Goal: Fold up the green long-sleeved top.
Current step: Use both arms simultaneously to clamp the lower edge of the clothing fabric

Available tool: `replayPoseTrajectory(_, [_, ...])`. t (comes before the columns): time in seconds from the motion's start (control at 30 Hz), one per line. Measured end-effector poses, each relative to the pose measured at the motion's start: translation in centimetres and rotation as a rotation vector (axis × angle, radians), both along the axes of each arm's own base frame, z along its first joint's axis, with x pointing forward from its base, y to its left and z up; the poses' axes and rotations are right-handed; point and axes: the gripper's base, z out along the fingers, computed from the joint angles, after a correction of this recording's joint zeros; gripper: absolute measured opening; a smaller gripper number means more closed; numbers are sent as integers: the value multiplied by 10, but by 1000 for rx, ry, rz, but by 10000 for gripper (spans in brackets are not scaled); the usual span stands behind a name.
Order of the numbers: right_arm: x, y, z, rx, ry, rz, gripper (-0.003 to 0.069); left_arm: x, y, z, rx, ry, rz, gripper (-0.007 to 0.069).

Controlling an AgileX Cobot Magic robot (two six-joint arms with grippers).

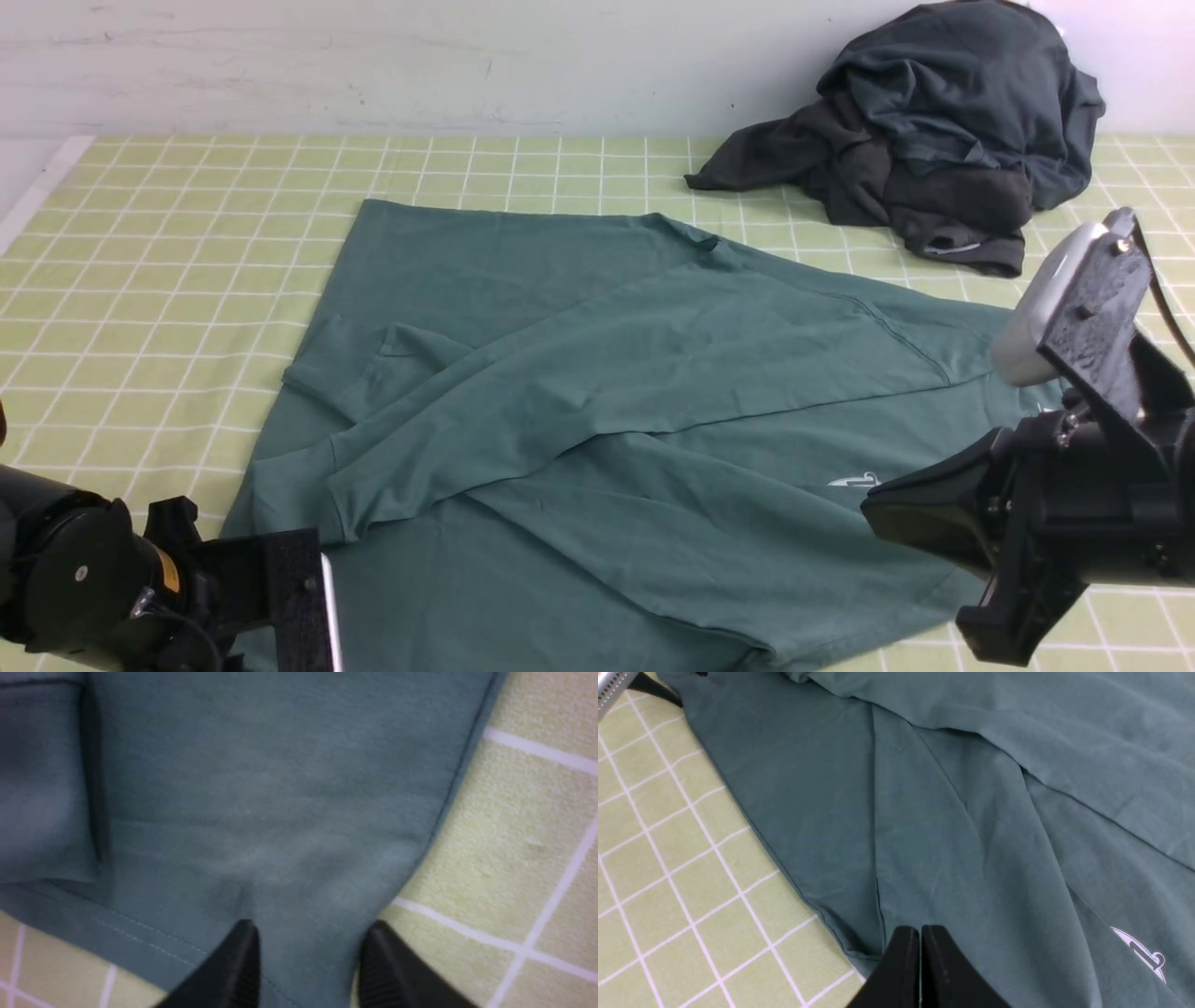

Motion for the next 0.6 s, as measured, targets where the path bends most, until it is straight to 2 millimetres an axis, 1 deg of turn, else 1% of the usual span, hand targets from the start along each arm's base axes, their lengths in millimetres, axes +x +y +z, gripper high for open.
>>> replayPoseTrajectory(0.07, [0,1,1,18,-5,5,0,1,0,1,-14,-18,24,113])
replayPoseTrajectory(0.1, [0,2,2,24,-16,16,0,2,-1,2,-27,-31,48,66])
replayPoseTrajectory(0.17, [0,4,4,44,-45,45,0,4,-1,5,-66,-57,120,22])
replayPoseTrajectory(0.2, [0,5,5,48,-52,53,0,4,-2,6,-73,-61,130,20])
replayPoseTrajectory(0.27, [-2,9,9,76,-107,122,0,3,-2,12,-133,-80,251,2])
replayPoseTrajectory(0.33, [-3,11,11,73,-158,178,0,4,-2,20,-154,-92,292,1])
replayPoseTrajectory(0.37, [-2,12,12,74,-185,194,0,5,-2,28,-171,-107,318,1])
replayPoseTrajectory(0.43, [-1,12,13,71,-203,188,0,6,-2,36,-184,-116,340,1])
replayPoseTrajectory(0.47, [2,10,13,53,-230,160,6,5,-2,44,-194,-118,363,1])
replayPoseTrajectory(0.53, [10,5,9,-34,-279,133,29,2,-1,49,-203,-107,394,1])
replayPoseTrajectory(0.6, [19,2,0,-143,-291,130,83,-1,-1,50,-201,-87,415,1])
